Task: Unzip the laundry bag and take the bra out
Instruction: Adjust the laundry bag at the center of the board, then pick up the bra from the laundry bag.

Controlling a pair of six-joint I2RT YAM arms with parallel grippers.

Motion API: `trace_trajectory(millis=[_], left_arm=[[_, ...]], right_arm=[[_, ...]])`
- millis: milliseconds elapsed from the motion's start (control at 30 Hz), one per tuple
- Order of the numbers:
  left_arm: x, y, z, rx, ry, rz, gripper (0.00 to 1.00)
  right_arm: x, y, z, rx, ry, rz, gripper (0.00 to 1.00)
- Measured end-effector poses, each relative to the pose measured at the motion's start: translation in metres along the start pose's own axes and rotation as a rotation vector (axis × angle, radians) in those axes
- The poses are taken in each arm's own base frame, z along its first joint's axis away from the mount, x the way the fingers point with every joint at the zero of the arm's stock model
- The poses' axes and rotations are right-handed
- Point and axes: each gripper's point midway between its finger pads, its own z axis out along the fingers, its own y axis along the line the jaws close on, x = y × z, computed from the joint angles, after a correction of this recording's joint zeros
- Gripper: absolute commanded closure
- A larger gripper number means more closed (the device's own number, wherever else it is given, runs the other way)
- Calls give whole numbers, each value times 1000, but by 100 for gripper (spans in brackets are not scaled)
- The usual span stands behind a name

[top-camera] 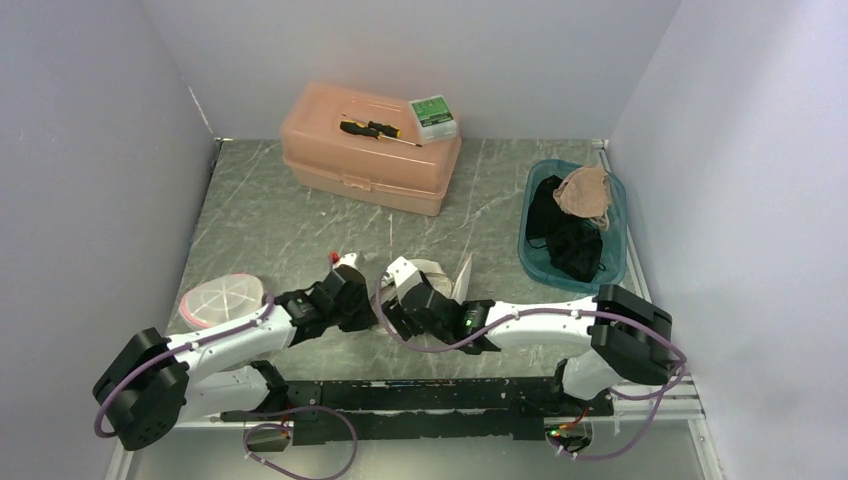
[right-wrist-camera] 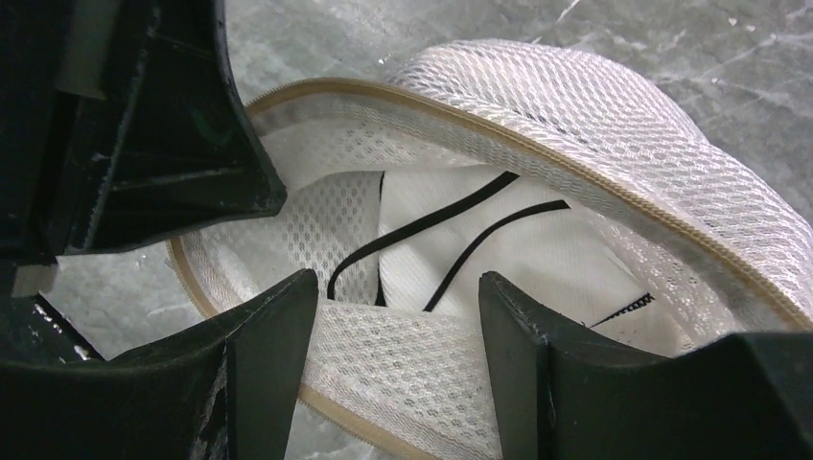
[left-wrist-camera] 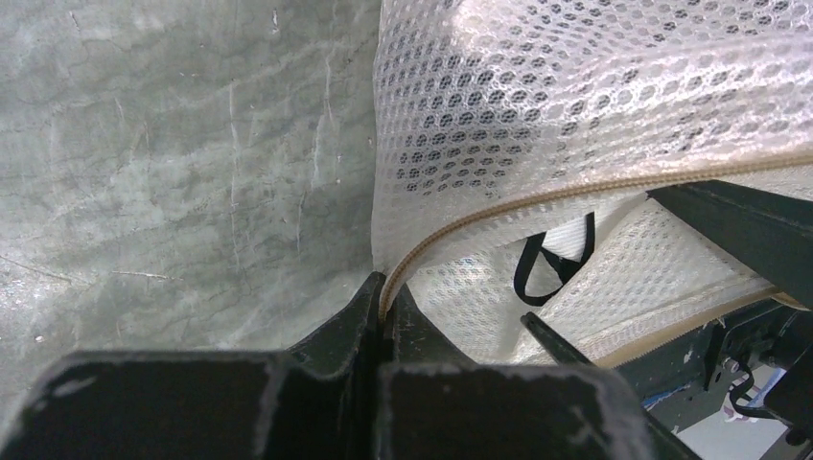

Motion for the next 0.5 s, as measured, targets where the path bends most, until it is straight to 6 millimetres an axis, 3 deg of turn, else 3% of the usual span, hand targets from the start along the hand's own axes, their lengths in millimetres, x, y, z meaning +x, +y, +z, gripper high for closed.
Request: trace_trajectory(millis=[300,500], left_arm=[[-3,-3,-4,16,-14,-2,97],[-4,-4,-5,23,-19,-2,97]], right_arm=[[3,-2,17,61,21,-31,34],[0,-6,18,90,9,-31,34]])
